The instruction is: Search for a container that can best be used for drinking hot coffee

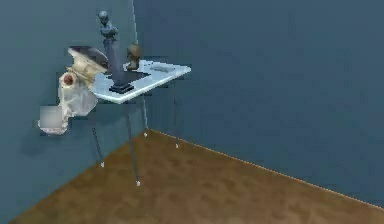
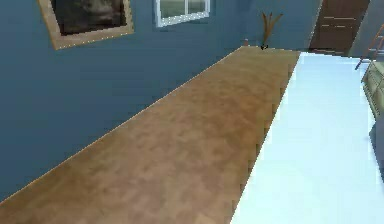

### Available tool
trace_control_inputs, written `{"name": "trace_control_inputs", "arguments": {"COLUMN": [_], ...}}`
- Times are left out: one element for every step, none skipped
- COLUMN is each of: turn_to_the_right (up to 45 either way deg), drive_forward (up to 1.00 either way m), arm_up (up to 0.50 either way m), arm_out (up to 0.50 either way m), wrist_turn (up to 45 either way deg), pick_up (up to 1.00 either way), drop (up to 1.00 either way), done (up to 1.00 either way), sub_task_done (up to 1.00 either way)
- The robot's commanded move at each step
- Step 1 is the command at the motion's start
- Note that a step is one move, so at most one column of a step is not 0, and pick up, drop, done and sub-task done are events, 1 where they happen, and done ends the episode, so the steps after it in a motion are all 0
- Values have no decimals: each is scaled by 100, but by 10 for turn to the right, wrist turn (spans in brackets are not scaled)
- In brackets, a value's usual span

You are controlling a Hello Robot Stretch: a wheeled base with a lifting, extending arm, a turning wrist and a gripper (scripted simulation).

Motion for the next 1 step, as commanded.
{"name": "trace_control_inputs", "arguments": {"turn_to_the_right": [450], "drive_forward": [0], "arm_up": [0], "arm_out": [0], "wrist_turn": [0], "pick_up": [0], "drop": [0], "done": [0], "sub_task_done": [0]}}
